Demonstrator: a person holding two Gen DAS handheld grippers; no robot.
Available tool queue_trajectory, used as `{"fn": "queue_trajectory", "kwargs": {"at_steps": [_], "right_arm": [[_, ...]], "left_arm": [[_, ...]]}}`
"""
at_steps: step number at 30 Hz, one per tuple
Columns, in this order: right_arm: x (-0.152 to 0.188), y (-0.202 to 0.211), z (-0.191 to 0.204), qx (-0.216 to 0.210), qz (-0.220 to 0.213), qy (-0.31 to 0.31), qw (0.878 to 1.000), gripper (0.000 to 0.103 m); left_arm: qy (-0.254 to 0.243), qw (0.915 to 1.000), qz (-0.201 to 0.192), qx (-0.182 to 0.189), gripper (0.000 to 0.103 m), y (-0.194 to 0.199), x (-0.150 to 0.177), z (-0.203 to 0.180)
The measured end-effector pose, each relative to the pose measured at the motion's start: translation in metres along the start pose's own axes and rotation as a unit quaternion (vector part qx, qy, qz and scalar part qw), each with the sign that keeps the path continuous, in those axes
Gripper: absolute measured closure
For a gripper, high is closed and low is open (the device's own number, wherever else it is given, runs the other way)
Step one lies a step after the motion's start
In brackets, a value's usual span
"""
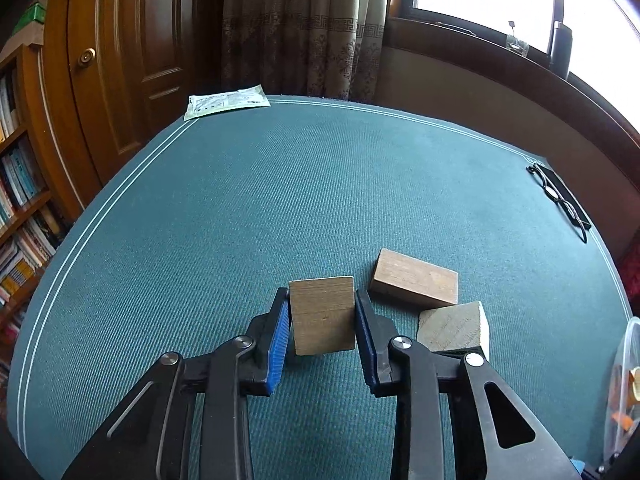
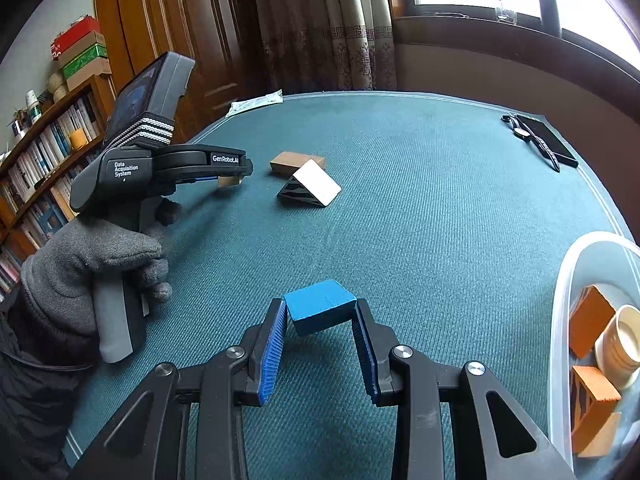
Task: Organize rigid objects
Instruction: 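Carry both held blocks over the clear bowl with both tools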
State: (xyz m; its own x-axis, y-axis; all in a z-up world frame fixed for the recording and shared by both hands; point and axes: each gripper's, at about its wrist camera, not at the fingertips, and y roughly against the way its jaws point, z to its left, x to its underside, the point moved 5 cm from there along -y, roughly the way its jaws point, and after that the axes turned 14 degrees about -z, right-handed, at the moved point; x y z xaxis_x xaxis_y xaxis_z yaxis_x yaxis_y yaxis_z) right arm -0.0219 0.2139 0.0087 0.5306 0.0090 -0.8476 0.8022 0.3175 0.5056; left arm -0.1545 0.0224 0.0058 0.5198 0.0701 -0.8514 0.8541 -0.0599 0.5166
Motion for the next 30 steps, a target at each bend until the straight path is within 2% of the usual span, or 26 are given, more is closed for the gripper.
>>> {"fn": "queue_trajectory", "kwargs": {"at_steps": [12,20,30], "right_arm": [[-0.016,0.034,-0.024,0.031,-0.038,-0.027,0.998,0.068],[-0.024,0.064,-0.056,0.090,-0.068,-0.044,0.993,0.068],[-0.017,0.120,-0.115,0.180,-0.105,-0.093,0.974,0.068]], "left_arm": [[-0.008,0.9994,-0.020,0.026,0.071,0.021,-0.005,-0.016],[-0.019,0.9985,-0.024,0.046,0.071,0.031,-0.003,-0.029],[-0.032,0.9966,-0.032,0.068,0.071,0.048,0.000,-0.046]]}}
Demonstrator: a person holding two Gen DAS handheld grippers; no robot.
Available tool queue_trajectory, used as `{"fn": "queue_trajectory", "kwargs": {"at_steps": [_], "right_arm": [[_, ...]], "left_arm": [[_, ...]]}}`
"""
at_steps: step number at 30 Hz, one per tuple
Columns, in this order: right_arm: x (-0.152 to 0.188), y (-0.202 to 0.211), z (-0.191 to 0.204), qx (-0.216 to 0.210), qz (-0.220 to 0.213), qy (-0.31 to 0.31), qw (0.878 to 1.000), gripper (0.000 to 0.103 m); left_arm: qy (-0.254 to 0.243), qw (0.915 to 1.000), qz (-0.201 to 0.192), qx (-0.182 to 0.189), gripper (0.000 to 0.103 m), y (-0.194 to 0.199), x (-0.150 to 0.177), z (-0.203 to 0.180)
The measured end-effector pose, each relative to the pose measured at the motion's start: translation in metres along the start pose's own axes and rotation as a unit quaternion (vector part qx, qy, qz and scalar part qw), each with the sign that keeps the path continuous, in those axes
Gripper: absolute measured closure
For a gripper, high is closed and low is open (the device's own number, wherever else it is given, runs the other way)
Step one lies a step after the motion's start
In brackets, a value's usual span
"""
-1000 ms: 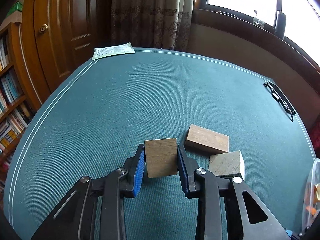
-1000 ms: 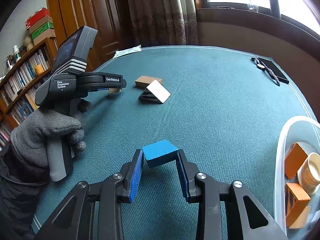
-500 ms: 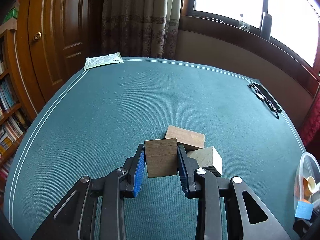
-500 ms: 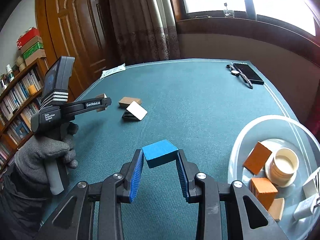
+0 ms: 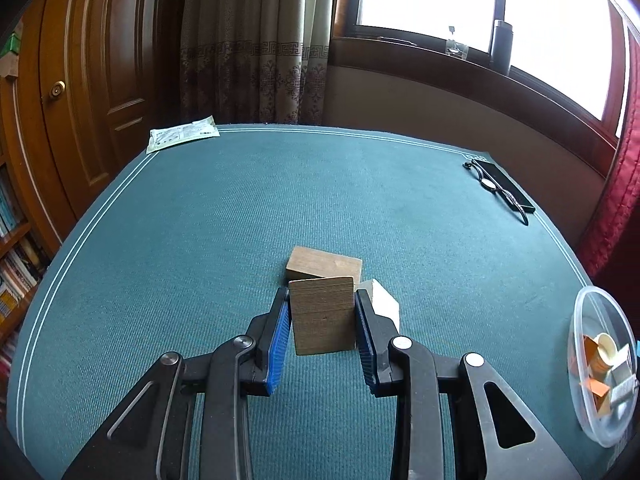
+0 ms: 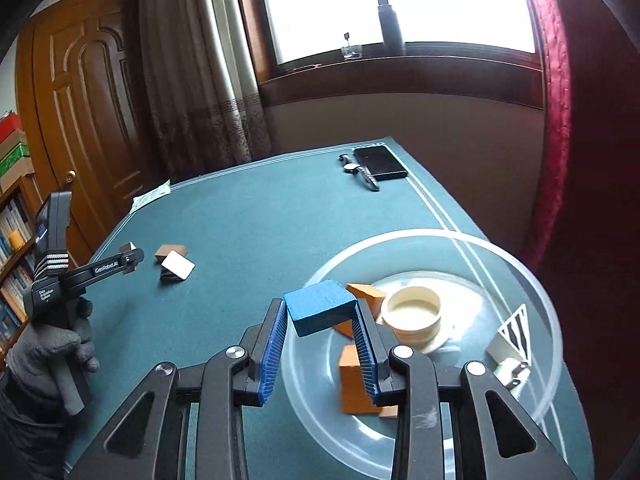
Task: Organize rigid objects
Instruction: 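Carry both held blocks over the clear bowl with both tools, then open the left tool and right tool, dropping both blocks into the bowl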
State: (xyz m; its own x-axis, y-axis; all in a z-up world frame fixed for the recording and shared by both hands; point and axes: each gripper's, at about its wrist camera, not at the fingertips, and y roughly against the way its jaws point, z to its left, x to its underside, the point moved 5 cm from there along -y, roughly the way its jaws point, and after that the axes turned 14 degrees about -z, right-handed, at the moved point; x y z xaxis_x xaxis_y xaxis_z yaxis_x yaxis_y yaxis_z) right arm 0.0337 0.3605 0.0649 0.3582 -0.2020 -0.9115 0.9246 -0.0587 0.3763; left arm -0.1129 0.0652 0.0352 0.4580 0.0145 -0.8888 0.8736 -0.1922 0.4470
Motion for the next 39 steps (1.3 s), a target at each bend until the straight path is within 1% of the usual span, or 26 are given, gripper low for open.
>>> {"fn": "queue_trajectory", "kwargs": {"at_steps": [5,8,9,13,19,21,23,28,34,39], "right_arm": [[0.006,0.007,-0.034,0.033,0.009,-0.030,0.999,0.066],[0.008,0.011,-0.052,0.054,0.005,-0.054,0.997,0.054],[0.007,0.012,-0.056,0.060,0.001,-0.057,0.997,0.054],[0.002,0.017,-0.064,0.074,-0.017,-0.065,0.995,0.053],[0.001,0.020,-0.073,0.099,-0.034,-0.065,0.992,0.045],[0.001,0.021,-0.077,0.102,-0.036,-0.071,0.992,0.039],[0.001,0.022,-0.080,0.104,-0.039,-0.076,0.991,0.037],[0.001,0.025,-0.086,0.109,-0.044,-0.086,0.989,0.035],[0.002,0.025,-0.087,0.107,-0.045,-0.091,0.989,0.035],[0.002,0.024,-0.085,0.104,-0.045,-0.090,0.989,0.035]], "left_arm": [[-0.002,1.0000,0.005,0.008,0.071,0.004,0.003,-0.009],[-0.001,0.9998,0.008,0.016,0.071,0.009,0.005,-0.017],[-0.001,0.9998,0.009,0.019,0.071,0.011,0.006,-0.020],[-0.004,0.9993,0.010,0.035,0.071,0.018,0.007,-0.034],[-0.017,0.9978,0.013,0.063,0.071,0.027,0.007,-0.060],[-0.025,0.9969,0.018,0.072,0.071,0.028,0.010,-0.070],[-0.035,0.9958,0.027,0.081,0.071,0.027,0.016,-0.081],[-0.057,0.9913,0.045,0.110,0.071,0.029,0.027,-0.113],[-0.086,0.9837,0.048,0.150,0.071,0.039,0.033,-0.153],[-0.100,0.9772,0.051,0.180,0.071,0.047,0.034,-0.181]]}}
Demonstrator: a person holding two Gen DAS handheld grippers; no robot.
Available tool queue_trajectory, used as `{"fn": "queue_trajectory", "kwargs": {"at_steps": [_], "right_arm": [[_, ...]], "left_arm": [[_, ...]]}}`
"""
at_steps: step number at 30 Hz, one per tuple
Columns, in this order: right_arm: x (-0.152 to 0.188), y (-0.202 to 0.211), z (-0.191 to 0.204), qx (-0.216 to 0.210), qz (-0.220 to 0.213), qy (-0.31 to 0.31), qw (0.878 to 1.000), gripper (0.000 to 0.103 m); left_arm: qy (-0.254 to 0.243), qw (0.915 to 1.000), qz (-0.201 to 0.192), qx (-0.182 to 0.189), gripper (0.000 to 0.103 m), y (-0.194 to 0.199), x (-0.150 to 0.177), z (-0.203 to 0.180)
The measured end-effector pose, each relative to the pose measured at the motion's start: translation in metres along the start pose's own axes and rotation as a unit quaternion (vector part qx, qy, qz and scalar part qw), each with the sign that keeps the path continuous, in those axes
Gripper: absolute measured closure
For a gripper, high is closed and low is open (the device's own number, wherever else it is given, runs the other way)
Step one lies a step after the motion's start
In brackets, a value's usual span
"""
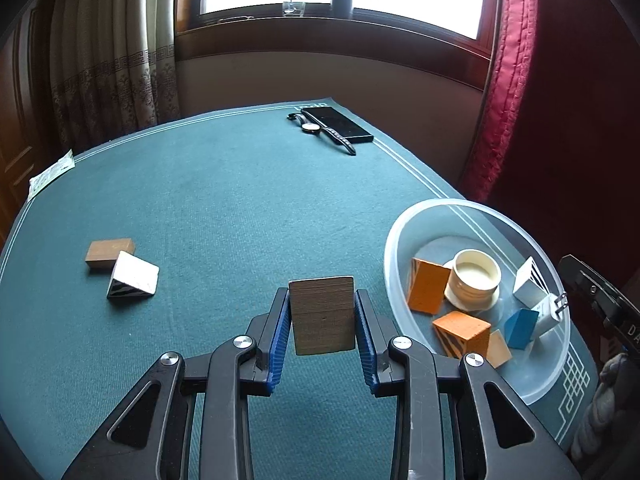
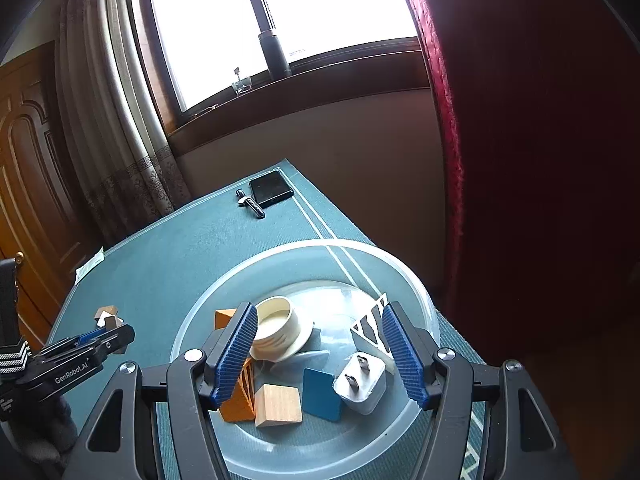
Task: Organize rigid objects
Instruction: 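Open the left tool and right tool, dropping both blocks into the bowl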
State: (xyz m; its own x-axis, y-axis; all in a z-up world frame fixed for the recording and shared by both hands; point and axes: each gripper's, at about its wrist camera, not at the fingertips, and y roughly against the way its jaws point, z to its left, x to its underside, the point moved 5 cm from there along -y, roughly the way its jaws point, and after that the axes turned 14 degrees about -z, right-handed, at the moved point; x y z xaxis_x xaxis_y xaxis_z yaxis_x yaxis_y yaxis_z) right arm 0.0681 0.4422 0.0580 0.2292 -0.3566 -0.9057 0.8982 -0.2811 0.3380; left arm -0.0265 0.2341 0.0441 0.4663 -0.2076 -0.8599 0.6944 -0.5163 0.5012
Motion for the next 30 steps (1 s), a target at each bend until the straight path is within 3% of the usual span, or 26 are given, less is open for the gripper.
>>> {"fn": "queue_trajectory", "kwargs": {"at_steps": [11,14,21,30], "right_arm": [[0.002,-0.001,0.000,-0.002,0.003,-0.004,1.000,0.035],[0.003,-0.001,0.000,-0.003,0.002,-0.004,1.000,0.035],[0.005,-0.003,0.000,0.001,0.004,-0.002,1.000,0.034],[0.011,-0.005,0.006,-0.001,0.007,0.013,1.000,0.034]], "left_arm": [[-0.024,0.9977,0.005,0.063,0.070,-0.009,-0.005,-0.053],[-0.011,0.9974,0.015,0.070,0.059,-0.013,-0.001,-0.053],[-0.003,0.9994,0.013,0.033,0.058,-0.015,0.005,-0.034],[0.008,0.9998,0.016,0.012,0.054,-0.014,0.013,-0.016]]}}
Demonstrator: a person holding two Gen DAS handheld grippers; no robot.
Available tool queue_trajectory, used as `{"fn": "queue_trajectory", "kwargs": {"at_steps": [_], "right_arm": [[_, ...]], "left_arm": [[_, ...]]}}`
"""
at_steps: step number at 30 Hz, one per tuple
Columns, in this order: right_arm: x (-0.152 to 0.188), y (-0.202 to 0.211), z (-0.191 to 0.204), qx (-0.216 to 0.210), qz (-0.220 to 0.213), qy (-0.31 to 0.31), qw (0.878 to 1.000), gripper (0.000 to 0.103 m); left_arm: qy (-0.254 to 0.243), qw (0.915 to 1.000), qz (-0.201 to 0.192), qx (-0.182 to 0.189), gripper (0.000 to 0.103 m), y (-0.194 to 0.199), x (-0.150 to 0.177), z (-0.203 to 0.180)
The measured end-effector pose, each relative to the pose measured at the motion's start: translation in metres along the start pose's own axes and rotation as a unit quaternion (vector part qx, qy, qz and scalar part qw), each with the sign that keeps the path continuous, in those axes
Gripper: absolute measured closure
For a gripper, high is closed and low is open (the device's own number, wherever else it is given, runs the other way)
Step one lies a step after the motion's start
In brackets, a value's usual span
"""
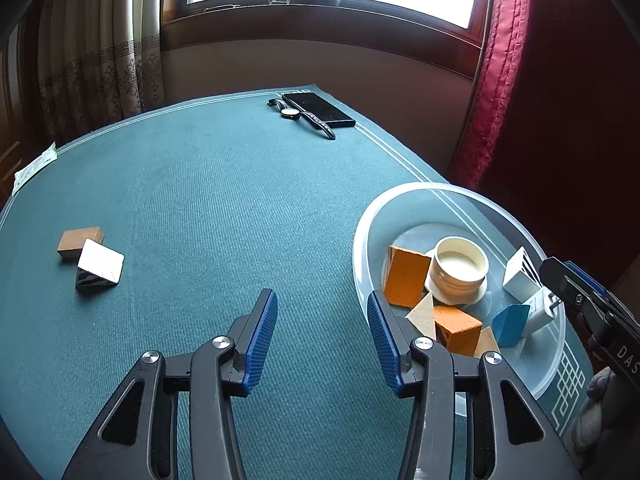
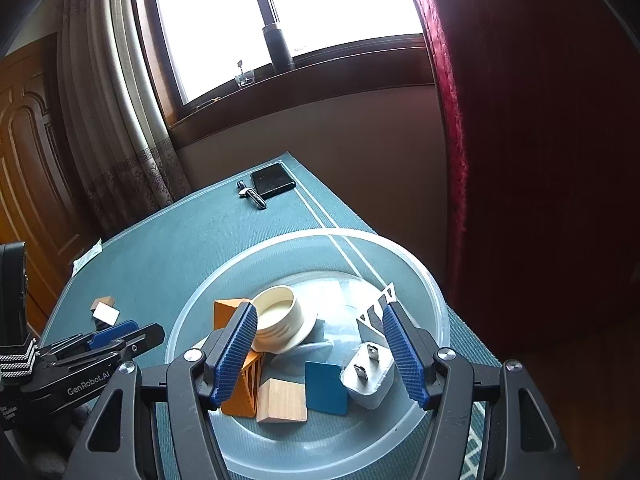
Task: Organize rigid objects
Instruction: 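Open the left tool and right tool, dropping both blocks into the bowl, then move both open tools back toward the brown block and striped triangle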
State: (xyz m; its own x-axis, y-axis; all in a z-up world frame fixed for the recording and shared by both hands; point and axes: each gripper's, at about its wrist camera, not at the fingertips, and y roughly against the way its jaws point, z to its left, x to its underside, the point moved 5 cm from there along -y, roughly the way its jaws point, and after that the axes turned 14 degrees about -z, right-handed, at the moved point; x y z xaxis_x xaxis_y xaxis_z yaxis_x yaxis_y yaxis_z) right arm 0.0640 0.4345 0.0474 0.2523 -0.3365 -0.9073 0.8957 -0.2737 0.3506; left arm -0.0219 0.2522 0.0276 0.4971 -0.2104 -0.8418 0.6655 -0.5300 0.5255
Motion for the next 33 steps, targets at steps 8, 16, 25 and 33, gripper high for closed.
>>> {"fn": "queue_trajectory", "kwargs": {"at_steps": [8,16,25,33], "right_arm": [[0.005,0.002,0.013,-0.011,-0.006,0.027,1.000,0.033],[0.008,0.006,0.026,-0.022,-0.020,0.054,0.998,0.030],[0.011,0.008,0.032,-0.019,-0.029,0.063,0.997,0.029],[0.016,0.013,0.056,-0.065,-0.019,0.068,0.995,0.029]], "left_arm": [[0.020,0.9996,0.001,-0.020,0.051,0.002,0.002,0.023],[0.050,0.9975,-0.008,-0.050,0.045,0.011,0.001,0.058],[0.077,0.9928,-0.007,-0.091,0.044,0.022,0.011,0.101],[0.097,0.9869,-0.009,-0.128,0.044,0.037,0.020,0.146]]}}
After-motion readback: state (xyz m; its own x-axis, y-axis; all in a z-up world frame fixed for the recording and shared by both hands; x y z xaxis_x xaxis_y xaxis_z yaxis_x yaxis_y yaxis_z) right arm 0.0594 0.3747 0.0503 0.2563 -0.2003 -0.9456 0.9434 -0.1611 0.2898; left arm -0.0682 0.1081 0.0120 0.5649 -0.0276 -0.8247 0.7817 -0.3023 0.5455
